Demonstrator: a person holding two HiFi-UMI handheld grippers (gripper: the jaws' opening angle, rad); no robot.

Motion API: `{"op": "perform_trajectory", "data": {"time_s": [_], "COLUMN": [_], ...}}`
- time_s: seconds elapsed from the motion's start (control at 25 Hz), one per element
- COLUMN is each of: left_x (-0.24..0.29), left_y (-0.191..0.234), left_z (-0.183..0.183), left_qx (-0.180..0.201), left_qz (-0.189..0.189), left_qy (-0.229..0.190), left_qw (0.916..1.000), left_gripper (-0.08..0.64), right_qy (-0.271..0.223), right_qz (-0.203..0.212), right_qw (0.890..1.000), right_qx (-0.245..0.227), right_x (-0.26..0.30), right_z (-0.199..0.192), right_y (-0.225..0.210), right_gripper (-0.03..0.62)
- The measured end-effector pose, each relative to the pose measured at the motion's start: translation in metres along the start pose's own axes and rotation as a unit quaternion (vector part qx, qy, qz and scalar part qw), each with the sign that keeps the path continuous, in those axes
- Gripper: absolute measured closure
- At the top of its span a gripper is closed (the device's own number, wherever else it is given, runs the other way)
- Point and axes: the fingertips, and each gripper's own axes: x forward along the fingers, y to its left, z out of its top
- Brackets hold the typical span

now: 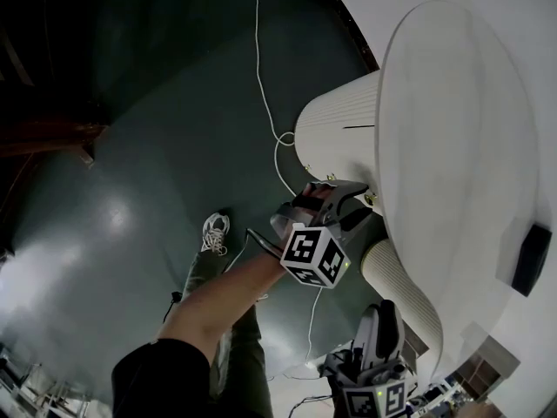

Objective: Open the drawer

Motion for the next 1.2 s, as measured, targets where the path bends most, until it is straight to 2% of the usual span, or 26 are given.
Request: {"op": "perform_trajectory", "data": {"time_s": [0.48,0.6,0.84,1.2], "left_x": [0.017,0.019,0.018,0.016], "left_y": [0.001,-0.004,-0.004,-0.005], "left_z": [0.000,0.001,0.000,-0.001], "left_qx": [-0.012,-0.018,-0.033,-0.057], "left_qz": [0.086,0.092,0.087,0.101], "left_qy": [0.012,0.017,0.017,0.025], "left_qw": [0.9961,0.9955,0.9955,0.9930], "left_gripper": [0.397,0.448,0.451,0.453], "right_qy": [0.000,0.002,-0.007,-0.008], "right_qz": [-0.005,-0.006,-0.006,-0.012], "right_qw": [1.000,1.000,1.000,0.999], "right_qx": [0.012,0.014,0.028,0.029], "right_x": [-0.002,-0.006,-0.003,-0.024], "right_z": [-0.006,-0.008,-0.005,-0.009], "right_y": [-0.015,-0.019,-0.013,-0.015], "right_gripper": [0.471,0.471,0.471,0.472]}}
